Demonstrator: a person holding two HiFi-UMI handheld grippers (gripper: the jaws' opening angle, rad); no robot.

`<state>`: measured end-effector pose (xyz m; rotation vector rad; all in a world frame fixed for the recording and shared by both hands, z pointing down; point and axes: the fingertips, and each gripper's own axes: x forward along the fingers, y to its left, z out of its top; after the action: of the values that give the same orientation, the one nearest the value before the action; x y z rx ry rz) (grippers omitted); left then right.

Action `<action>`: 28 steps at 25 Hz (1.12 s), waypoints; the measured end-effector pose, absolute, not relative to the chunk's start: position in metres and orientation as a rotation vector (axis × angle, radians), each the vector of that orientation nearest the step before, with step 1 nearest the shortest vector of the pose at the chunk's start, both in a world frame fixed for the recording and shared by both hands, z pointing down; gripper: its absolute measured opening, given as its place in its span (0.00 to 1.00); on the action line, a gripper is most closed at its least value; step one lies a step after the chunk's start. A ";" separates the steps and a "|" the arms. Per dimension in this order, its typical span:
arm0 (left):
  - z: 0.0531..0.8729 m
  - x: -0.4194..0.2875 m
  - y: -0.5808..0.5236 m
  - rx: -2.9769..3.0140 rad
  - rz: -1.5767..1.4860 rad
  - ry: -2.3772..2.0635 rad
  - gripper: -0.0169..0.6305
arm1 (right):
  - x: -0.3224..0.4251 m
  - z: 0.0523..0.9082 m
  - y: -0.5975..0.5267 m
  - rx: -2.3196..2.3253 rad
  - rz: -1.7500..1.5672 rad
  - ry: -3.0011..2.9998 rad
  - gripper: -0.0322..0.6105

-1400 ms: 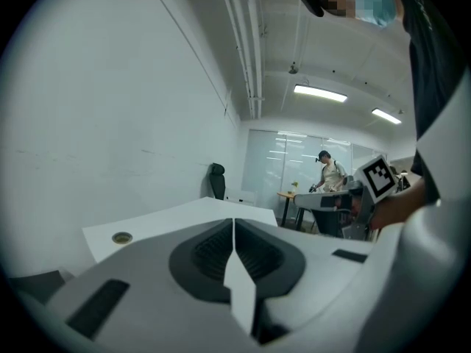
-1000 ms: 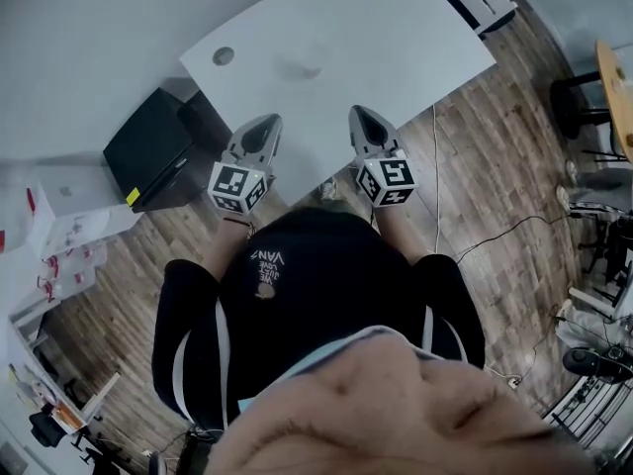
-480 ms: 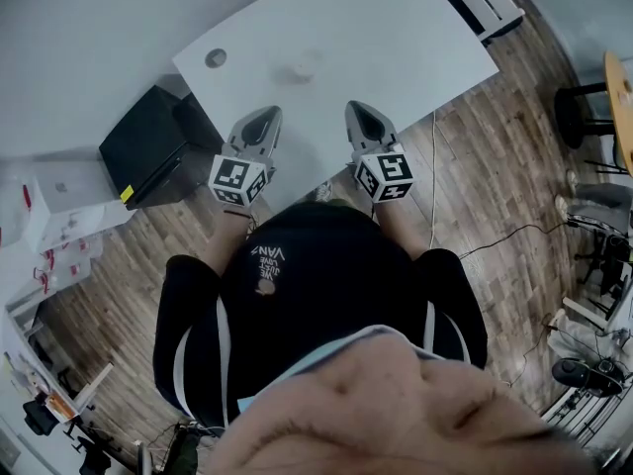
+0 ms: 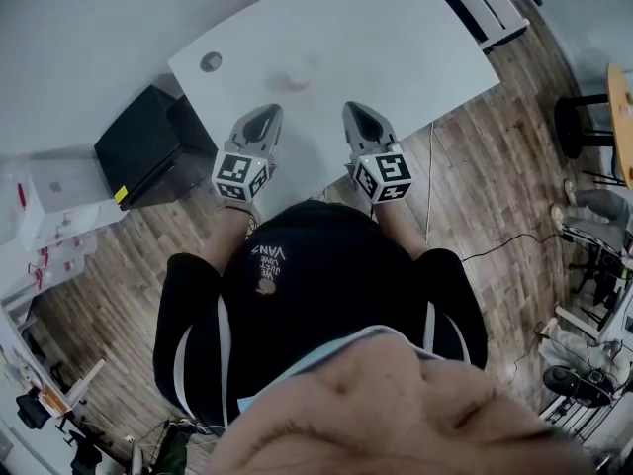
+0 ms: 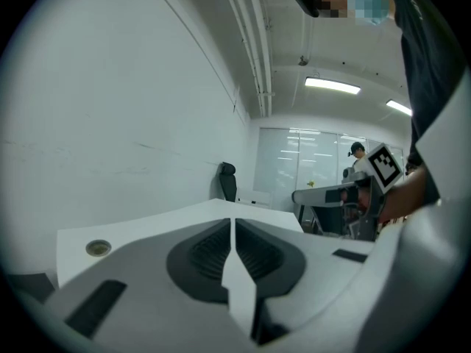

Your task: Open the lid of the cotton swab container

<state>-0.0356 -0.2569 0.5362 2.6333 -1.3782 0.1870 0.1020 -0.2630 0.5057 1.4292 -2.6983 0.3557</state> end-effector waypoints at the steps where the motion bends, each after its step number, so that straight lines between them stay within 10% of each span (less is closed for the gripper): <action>1: 0.539 -0.035 -0.261 2.630 0.195 -1.382 0.05 | 0.102 0.507 -0.266 1.423 0.355 -2.700 0.07; 19: 0.583 -0.023 -0.300 2.573 0.311 -1.365 0.06 | 0.108 0.520 -0.294 1.366 0.376 -2.696 0.07; 28: 0.613 -0.014 -0.318 2.526 0.401 -1.310 0.33 | 0.111 0.524 -0.302 1.351 0.391 -2.688 0.07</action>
<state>-0.0143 -0.3181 0.6132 2.5262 -1.3103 0.4012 0.1110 -0.3021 0.5242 1.3509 -2.6885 0.3905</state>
